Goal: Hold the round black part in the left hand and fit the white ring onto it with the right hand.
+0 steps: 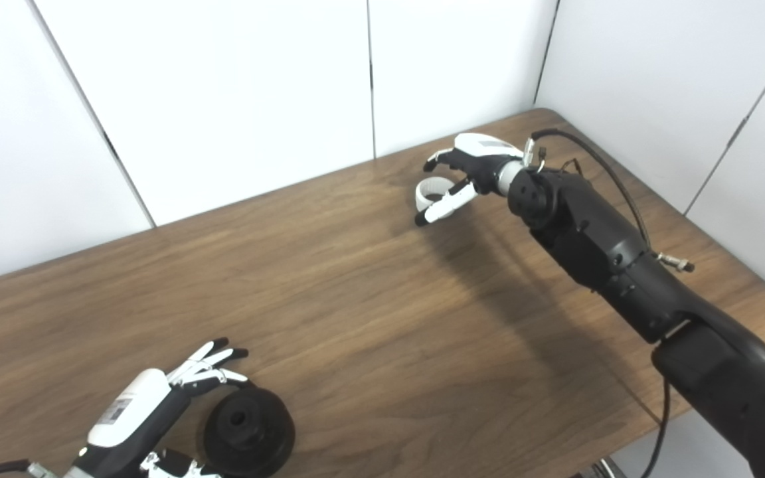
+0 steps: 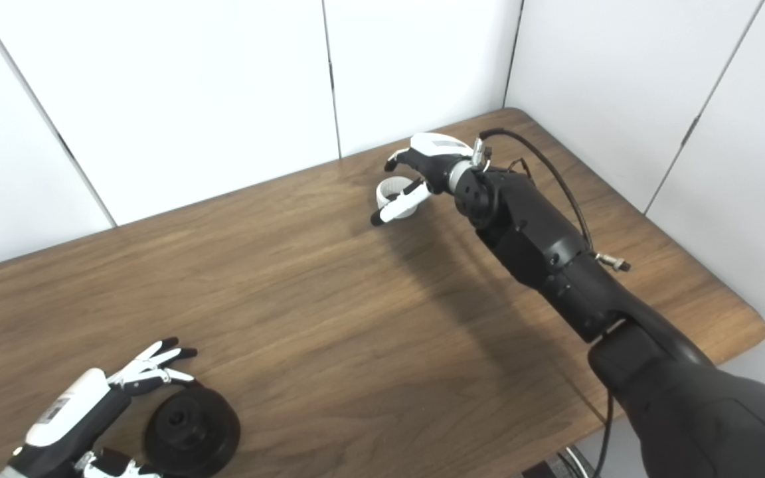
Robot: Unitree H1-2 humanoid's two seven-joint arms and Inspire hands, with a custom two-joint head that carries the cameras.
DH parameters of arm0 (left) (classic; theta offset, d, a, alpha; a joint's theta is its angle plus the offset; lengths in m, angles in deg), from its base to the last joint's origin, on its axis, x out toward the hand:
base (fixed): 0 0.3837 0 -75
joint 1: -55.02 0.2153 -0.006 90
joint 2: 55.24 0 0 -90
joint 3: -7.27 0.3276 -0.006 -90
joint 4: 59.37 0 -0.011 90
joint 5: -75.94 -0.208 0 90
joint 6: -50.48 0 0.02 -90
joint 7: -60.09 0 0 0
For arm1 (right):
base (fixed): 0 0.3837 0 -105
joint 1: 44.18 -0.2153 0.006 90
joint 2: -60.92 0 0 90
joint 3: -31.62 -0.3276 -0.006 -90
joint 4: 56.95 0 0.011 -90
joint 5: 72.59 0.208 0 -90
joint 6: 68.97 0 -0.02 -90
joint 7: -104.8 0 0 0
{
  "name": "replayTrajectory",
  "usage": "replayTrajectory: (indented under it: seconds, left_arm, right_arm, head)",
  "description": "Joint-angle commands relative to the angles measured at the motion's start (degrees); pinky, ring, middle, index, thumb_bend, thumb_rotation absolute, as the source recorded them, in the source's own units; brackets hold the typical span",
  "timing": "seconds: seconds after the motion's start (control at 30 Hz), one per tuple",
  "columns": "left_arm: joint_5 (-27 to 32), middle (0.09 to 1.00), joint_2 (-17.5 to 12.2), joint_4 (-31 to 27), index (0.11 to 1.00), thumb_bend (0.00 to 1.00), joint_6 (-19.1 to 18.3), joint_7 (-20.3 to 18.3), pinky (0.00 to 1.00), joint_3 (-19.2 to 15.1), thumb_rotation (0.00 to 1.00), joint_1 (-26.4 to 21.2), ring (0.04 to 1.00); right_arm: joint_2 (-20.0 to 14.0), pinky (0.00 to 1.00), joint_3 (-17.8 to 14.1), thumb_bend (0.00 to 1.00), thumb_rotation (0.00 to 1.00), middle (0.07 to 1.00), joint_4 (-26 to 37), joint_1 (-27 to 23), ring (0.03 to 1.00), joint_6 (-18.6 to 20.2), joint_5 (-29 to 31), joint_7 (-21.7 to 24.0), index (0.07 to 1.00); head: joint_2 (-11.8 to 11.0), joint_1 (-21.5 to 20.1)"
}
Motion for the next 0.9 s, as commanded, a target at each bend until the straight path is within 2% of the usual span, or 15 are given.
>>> replayTrajectory:
  seconds: [0.0,0.23,0.4,0.63,0.87]
  left_arm:
    - [-0.57,0.927,-1.35,0.25,0.485,0.52,-0.91,-1.77,0.88,0.24,0.07,0.36,1.000]
    - [-1.27,0.935,-1.33,-0.11,0.485,0.52,-1.57,-2.09,0.91,0.64,0.07,0.43,1.000]
    - [-1.52,0.929,-1.15,-0.17,0.484,0.52,-1.20,-1.43,0.88,0.53,0.07,0.75,0.997]
    - [-1.37,0.929,-1.39,-1.34,0.485,0.52,-2.02,-1.89,0.90,0.39,0.07,1.24,1.000]
    - [-1.08,0.930,-1.62,-1.58,0.485,0.52,-2.04,-2.14,0.91,0.35,0.07,1.48,1.000]
  right_arm:
    - [-1.84,0.77,-0.12,0.94,0.55,0.936,0.78,-3.66,0.892,0.80,-0.47,0.02,0.856]
    - [-1.65,0.79,0.88,0.94,0.51,0.934,-0.36,-3.90,0.898,1.53,-0.58,0.07,0.856]
    - [-1.45,0.80,1.56,0.92,0.46,0.936,-1.40,-3.93,0.896,1.37,-0.57,-0.37,0.857]
    - [-0.96,0.80,2.17,0.88,0.38,0.932,-2.88,-3.89,0.894,1.14,-0.73,-1.22,0.855]
    - [-0.71,0.81,2.64,0.87,0.37,0.937,-5.22,-4.59,0.904,0.72,-0.72,-2.21,0.856]
  head:
    - [0.05,-0.08]
    - [0.30,0.37]
    - [0.40,0.65]
    - [0.79,1.17]
    - [1.04,1.56]
